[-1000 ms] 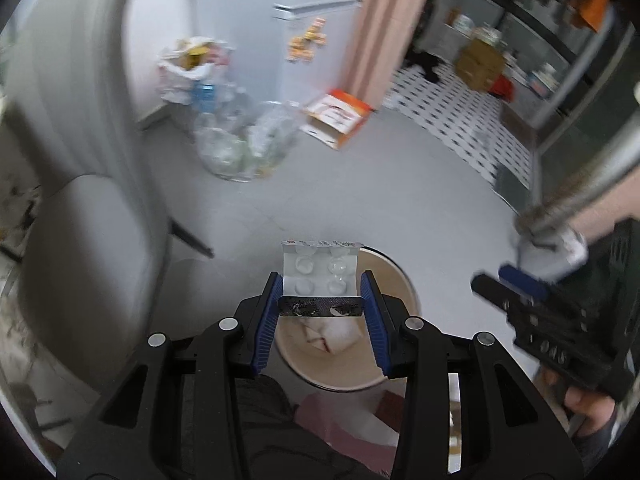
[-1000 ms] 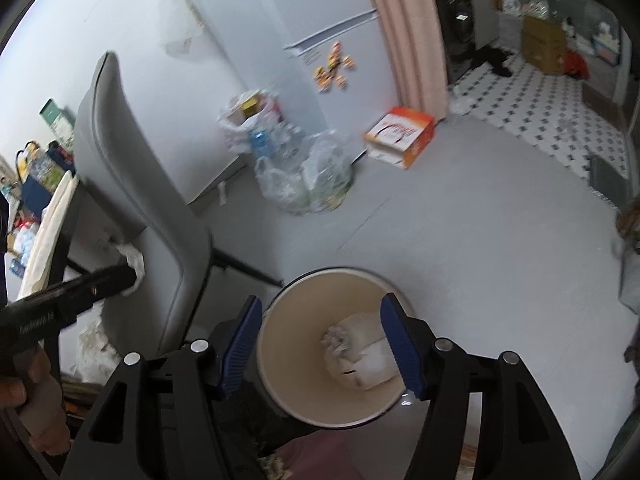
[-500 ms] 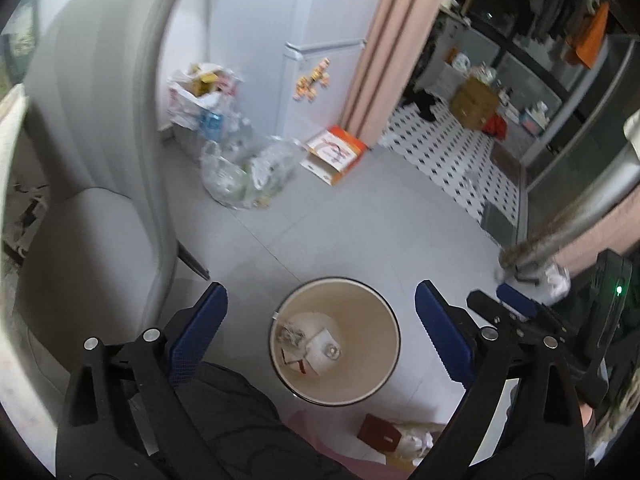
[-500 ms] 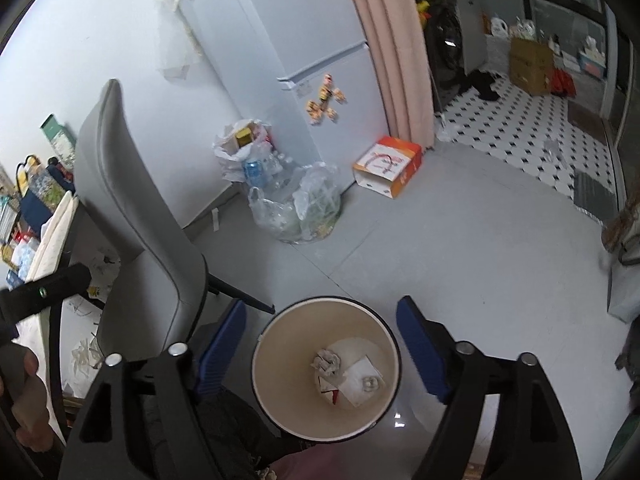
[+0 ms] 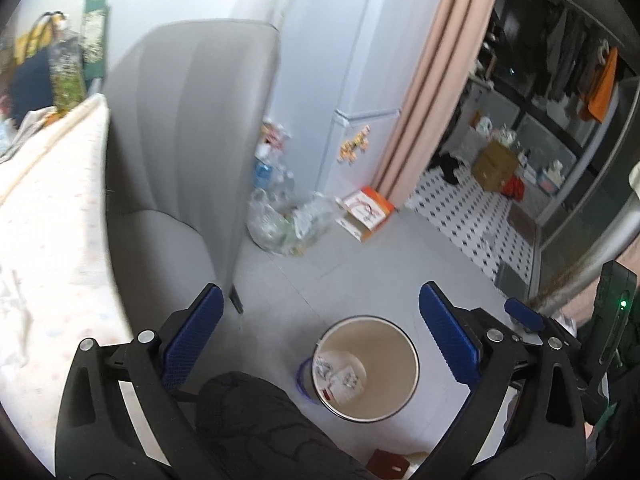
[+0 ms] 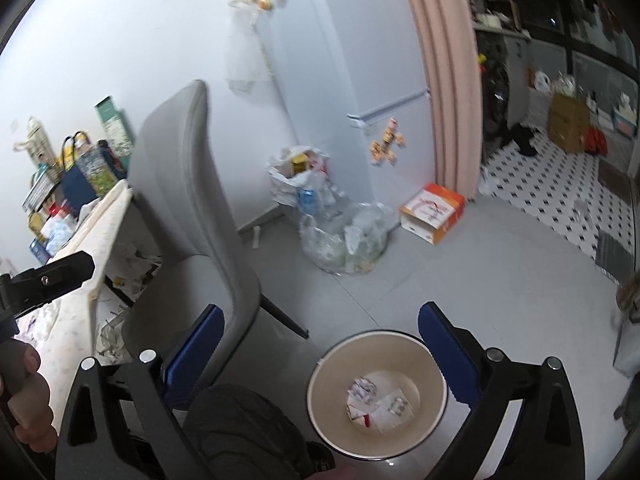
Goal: Collect trash
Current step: 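Move both tools back over the table toward the plastic bag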
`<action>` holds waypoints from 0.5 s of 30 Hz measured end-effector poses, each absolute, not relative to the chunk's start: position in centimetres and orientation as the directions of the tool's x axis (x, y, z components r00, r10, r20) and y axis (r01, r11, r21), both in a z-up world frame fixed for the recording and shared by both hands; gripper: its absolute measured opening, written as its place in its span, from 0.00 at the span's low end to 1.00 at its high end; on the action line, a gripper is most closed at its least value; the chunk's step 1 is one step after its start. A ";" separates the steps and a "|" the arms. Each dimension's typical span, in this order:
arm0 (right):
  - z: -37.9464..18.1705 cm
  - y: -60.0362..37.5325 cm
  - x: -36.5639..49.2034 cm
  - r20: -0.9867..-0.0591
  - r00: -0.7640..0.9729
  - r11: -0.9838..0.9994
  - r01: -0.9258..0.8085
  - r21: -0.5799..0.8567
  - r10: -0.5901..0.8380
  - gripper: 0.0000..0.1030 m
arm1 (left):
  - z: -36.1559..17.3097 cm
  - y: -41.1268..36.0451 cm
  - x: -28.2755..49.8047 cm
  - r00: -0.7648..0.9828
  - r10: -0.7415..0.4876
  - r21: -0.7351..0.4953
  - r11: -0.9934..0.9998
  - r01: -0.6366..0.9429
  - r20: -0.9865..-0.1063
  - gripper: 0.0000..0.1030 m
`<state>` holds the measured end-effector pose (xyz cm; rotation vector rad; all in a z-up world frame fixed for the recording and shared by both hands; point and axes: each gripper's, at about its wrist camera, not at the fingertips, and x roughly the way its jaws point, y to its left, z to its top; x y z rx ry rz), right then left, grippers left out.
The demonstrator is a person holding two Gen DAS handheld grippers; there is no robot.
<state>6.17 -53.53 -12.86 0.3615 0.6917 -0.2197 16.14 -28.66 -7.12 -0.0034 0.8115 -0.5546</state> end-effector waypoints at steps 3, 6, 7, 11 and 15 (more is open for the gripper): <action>-11.6 -51.2 6.7 -0.645 0.761 0.931 0.285 0.230 -0.074 0.93 | -6.1 -26.1 15.7 0.601 -0.451 -0.211 0.879 0.428 -0.660 0.94; -10.4 -48.9 7.0 -0.630 0.772 0.940 0.271 0.208 -0.083 0.93 | -5.1 -23.9 15.2 0.642 -0.428 -0.208 0.896 0.392 -0.636 0.94; -10.1 -48.1 7.0 -0.627 0.775 0.944 0.262 0.199 -0.083 0.93 | -4.7 -22.9 15.0 0.658 -0.418 -0.206 0.903 0.378 -0.626 0.94; -8.7 -45.0 7.3 -0.611 0.789 0.959 0.221 0.176 -0.070 0.93 | -3.6 -19.4 14.0 0.719 -0.372 -0.202 0.928 0.314 -0.588 0.94; -7.5 -42.0 7.5 -0.591 0.805 0.971 0.183 0.156 -0.057 0.93 | -3.0 -15.8 13.4 0.764 -0.324 -0.230 0.945 0.233 -0.559 0.94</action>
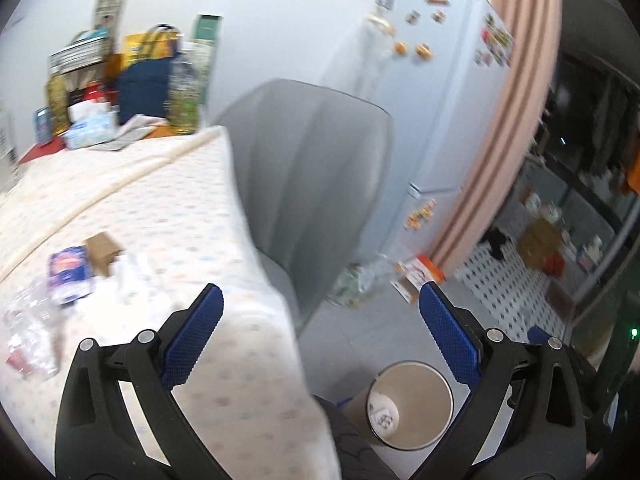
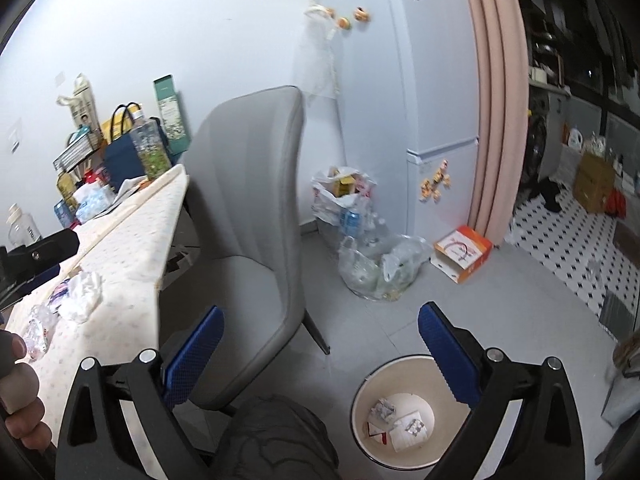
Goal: Collect trash
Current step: 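Move both tools back over the table toward the plastic bag, then grasp the red-and-white box with the left tool while the right tool grasps white tissue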
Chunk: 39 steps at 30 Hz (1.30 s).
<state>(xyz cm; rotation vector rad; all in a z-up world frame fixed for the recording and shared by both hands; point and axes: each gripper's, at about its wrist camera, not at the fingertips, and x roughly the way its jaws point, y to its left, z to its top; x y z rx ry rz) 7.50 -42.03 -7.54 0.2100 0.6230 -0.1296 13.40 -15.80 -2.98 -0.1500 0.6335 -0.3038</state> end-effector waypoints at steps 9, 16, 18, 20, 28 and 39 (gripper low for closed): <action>-6.1 -35.1 7.6 -0.579 0.815 0.993 0.053 0.107 0.019 0.93 | -2.9 -8.7 10.3 0.821 -0.267 -0.239 0.957 0.165 -0.505 0.94; -5.1 -31.3 7.7 -0.571 0.811 0.989 -0.061 0.132 0.126 0.93 | -4.3 -4.8 9.4 0.804 -0.242 -0.228 0.964 0.136 -0.544 0.94; -5.1 -30.1 7.8 -0.577 0.803 0.987 -0.089 0.131 0.149 0.93 | -4.8 -3.6 9.3 0.799 -0.236 -0.241 0.963 0.117 -0.553 0.94; -5.2 -29.3 7.9 -0.579 0.798 0.985 -0.112 0.130 0.167 0.93 | -5.2 -2.5 9.1 0.799 -0.224 -0.251 0.963 0.096 -0.557 0.94; -5.4 -25.5 9.0 -0.597 0.770 0.974 -0.183 0.137 0.228 0.92 | -6.3 2.5 8.3 0.799 -0.159 -0.263 0.965 0.000 -0.580 0.94; -6.5 -20.4 10.1 -0.624 0.707 0.939 -0.305 0.157 0.334 0.88 | -8.9 9.0 6.7 0.779 -0.053 -0.294 0.941 -0.171 -0.624 0.86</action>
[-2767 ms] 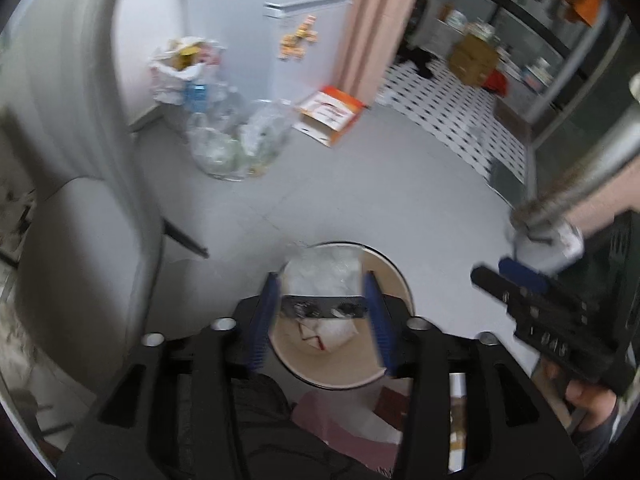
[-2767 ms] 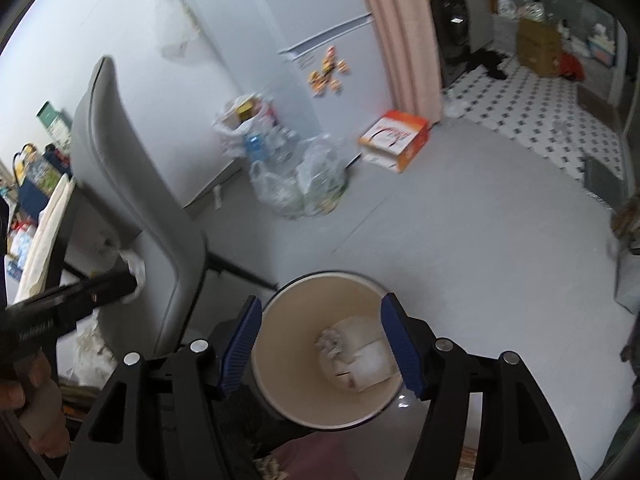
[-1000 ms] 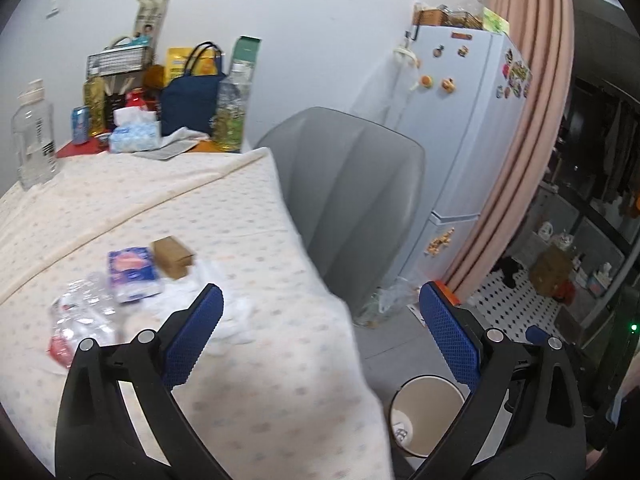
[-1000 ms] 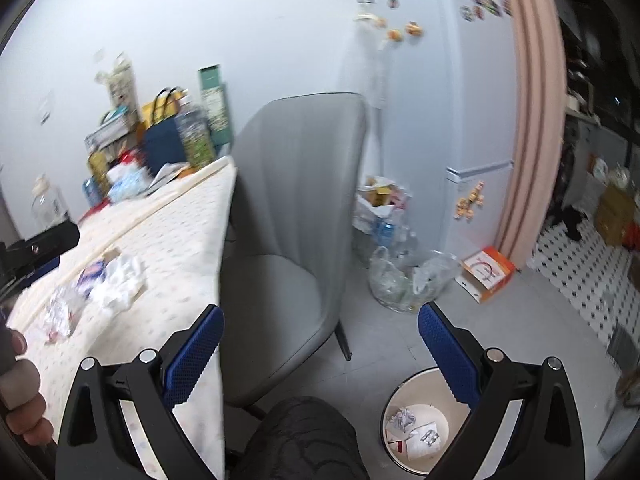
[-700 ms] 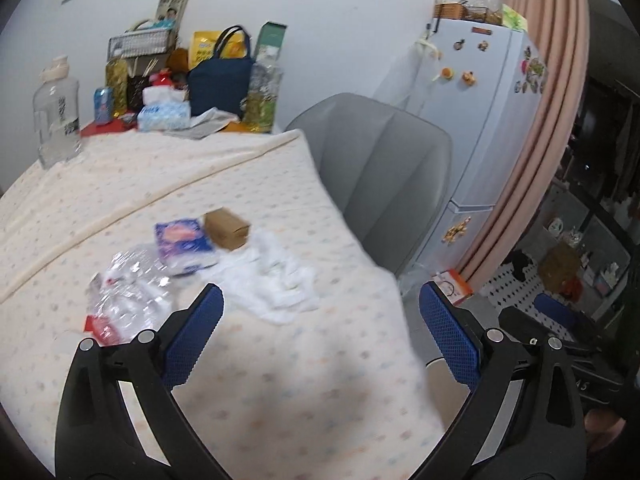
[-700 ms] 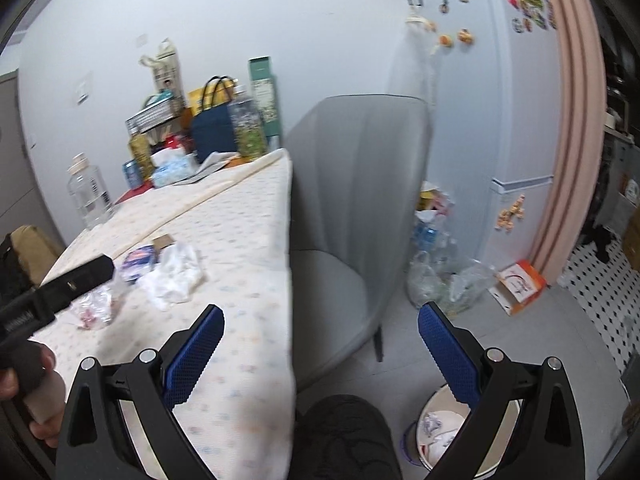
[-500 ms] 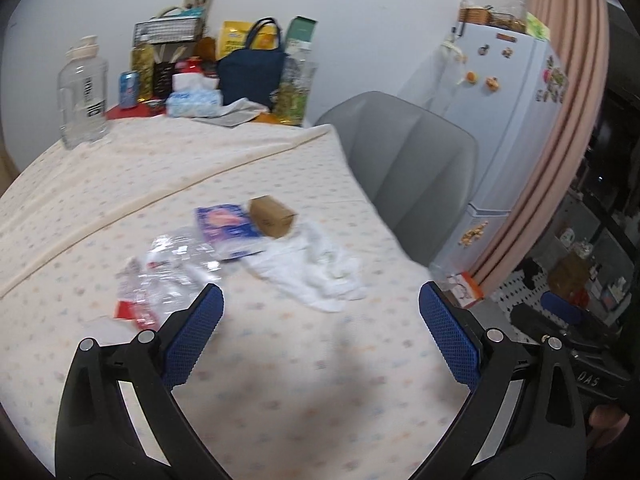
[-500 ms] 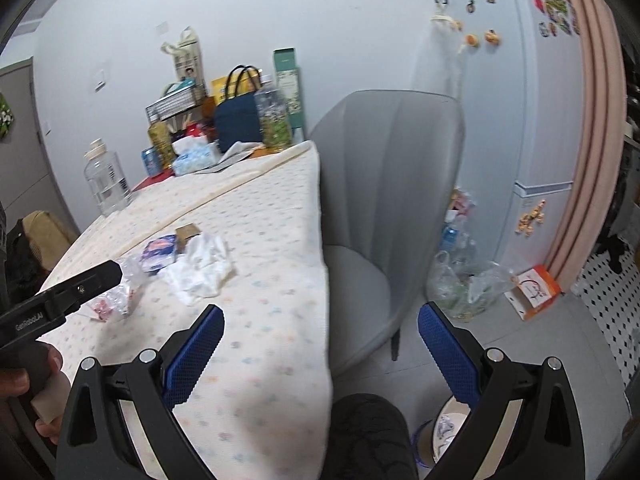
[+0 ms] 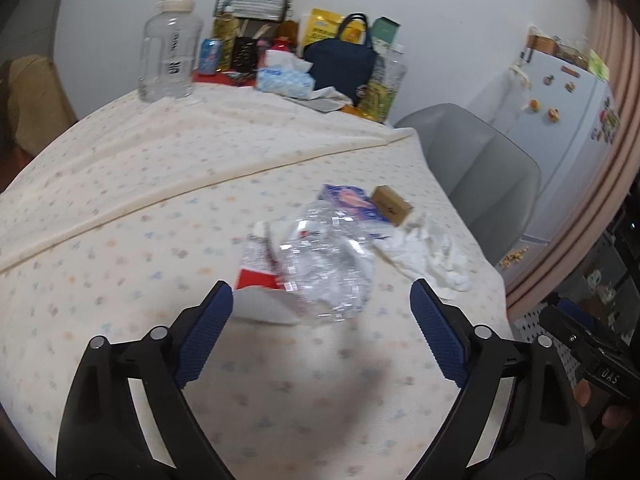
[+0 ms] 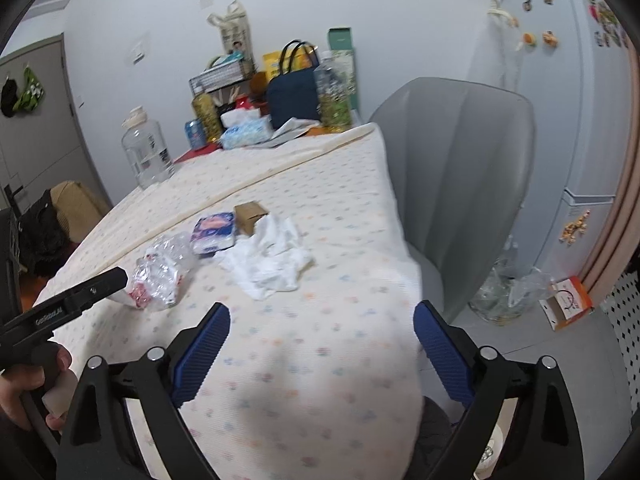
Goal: Collect trash
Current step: 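Grasp the red-and-white box with the left tool while the right tool grasps white tissue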
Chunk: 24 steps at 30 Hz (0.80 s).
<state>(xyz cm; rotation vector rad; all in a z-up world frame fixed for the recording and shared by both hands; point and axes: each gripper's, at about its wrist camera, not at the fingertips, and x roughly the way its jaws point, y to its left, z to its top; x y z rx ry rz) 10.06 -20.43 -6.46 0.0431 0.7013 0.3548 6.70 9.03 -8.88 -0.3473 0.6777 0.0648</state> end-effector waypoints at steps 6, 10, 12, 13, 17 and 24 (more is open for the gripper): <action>-7.1 -17.9 10.7 -0.640 0.668 0.917 -0.359 0.172 0.381 0.85 | -10.2 11.5 6.9 0.757 -0.052 -0.342 0.911 -0.232 -0.651 0.75; -7.6 -16.7 11.2 -0.656 0.641 0.909 -0.370 0.191 0.398 0.83 | -11.3 12.3 7.5 0.747 -0.099 -0.410 0.879 -0.244 -0.657 0.66; -7.8 -16.2 11.3 -0.658 0.628 0.902 -0.379 0.207 0.415 0.83 | -11.7 12.2 7.9 0.740 -0.115 -0.421 0.875 -0.241 -0.663 0.52; -7.9 -16.0 11.4 -0.658 0.624 0.899 -0.384 0.211 0.421 0.83 | -11.8 12.2 8.0 0.736 -0.124 -0.427 0.872 -0.240 -0.665 0.40; -7.9 -15.0 12.0 -0.662 0.615 0.891 -0.407 0.199 0.429 0.81 | -11.6 12.6 7.7 0.752 -0.124 -0.448 0.860 -0.244 -0.648 0.35; -8.5 -13.5 14.5 -0.707 0.570 0.887 -0.422 0.186 0.420 0.62 | -9.5 13.7 6.6 0.792 -0.074 -0.436 0.863 -0.254 -0.606 0.34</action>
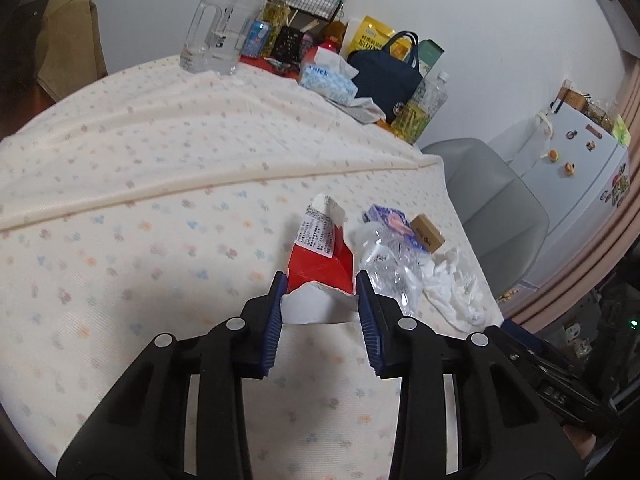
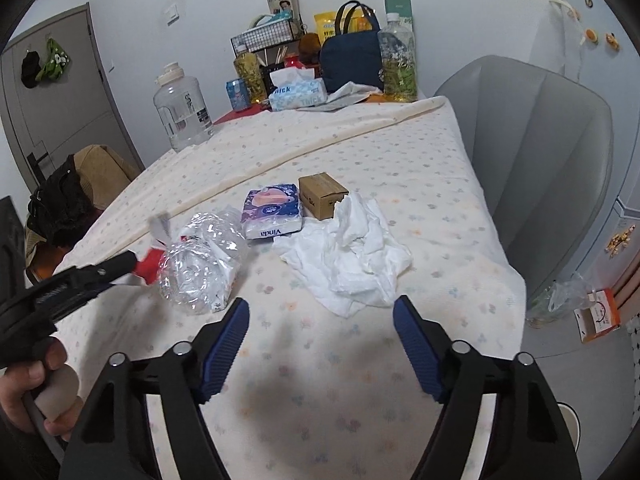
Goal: Collect trash
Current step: 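Grasp the red-and-white box with the left tool while the right tool grasps white tissue, then carry the red-and-white box and white tissue in both tools over the beige bin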
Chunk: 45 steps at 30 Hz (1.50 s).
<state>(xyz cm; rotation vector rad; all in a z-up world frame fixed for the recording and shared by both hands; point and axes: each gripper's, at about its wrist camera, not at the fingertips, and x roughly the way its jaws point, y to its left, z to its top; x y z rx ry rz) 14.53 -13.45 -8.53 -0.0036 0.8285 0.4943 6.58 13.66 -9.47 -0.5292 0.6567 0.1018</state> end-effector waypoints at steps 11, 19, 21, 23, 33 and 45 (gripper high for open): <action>-10.6 -12.9 18.5 -0.779 0.533 0.920 -0.366 0.142 0.332 0.20 | -8.4 14.5 6.4 0.806 -0.046 -0.424 0.867 -0.261 -0.590 0.34; -8.5 -13.8 17.1 -0.740 0.528 0.891 -0.401 0.215 0.416 0.03 | -7.7 14.0 6.4 0.815 -0.049 -0.418 0.875 -0.244 -0.578 0.34; -7.3 -14.1 16.6 -0.723 0.536 0.884 -0.408 0.230 0.436 0.03 | -7.4 13.7 6.4 0.818 -0.053 -0.417 0.878 -0.236 -0.573 0.34; -6.1 -14.4 16.0 -0.706 0.548 0.878 -0.417 0.233 0.448 0.03 | -7.0 13.3 6.7 0.821 -0.059 -0.415 0.882 -0.223 -0.568 0.34; -2.5 -17.1 14.5 -0.643 0.609 0.878 -0.412 0.244 0.465 0.03 | -5.2 9.2 8.2 0.832 -0.132 -0.405 0.906 -0.119 -0.539 0.34; -0.9 -22.3 12.9 -0.599 0.661 0.892 -0.360 0.274 0.451 0.03 | -4.1 2.8 10.8 0.811 -0.230 -0.386 0.923 0.006 -0.538 0.34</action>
